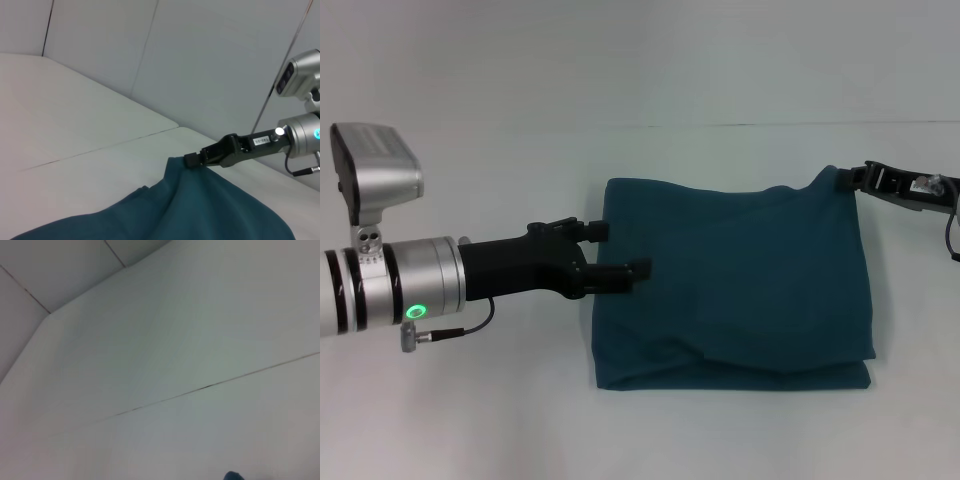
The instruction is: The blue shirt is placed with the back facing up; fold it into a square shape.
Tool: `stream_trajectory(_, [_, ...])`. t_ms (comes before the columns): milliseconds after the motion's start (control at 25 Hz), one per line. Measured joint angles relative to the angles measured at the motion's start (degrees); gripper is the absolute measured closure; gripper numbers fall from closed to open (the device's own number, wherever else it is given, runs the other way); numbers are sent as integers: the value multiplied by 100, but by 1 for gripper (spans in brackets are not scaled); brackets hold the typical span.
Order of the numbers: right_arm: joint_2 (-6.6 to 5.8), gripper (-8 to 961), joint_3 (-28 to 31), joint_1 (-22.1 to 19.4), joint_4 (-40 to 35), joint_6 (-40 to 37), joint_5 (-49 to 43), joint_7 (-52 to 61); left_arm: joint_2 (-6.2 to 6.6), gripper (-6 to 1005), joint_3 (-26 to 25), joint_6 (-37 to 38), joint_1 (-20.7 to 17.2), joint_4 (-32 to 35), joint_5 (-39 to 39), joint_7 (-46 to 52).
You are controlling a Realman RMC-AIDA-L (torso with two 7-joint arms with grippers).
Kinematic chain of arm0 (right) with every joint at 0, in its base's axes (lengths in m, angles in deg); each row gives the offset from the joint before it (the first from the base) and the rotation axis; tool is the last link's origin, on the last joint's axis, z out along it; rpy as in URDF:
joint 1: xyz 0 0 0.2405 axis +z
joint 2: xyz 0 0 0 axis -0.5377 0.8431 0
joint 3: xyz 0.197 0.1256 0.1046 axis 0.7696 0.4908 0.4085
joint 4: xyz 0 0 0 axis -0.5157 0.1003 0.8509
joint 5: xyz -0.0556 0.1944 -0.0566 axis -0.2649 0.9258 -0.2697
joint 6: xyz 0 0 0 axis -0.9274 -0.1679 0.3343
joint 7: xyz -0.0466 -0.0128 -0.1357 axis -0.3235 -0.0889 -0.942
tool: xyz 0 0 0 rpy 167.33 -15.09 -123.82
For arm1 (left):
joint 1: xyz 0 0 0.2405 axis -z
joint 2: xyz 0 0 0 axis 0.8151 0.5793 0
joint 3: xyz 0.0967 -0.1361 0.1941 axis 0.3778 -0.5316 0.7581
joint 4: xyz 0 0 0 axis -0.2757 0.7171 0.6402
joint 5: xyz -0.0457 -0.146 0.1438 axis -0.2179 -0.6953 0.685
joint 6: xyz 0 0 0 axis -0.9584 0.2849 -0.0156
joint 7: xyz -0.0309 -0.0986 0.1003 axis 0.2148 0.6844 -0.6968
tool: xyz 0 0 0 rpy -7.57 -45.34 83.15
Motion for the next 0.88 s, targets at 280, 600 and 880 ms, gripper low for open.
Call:
stream_trajectory(280, [13,851,23,-92,3,11,7,-6,-3,63,0,-294,39,-15,-60,71])
stream_trajectory(600, [55,738,107,-301,-153,-24,168,-99,-5,62,4,-1038,173,-65,-299,322])
stream_trajectory(880, [77,486,103,-703,-720,-813,755,-243,-1,62,52,-1669,307,-77,-280,777])
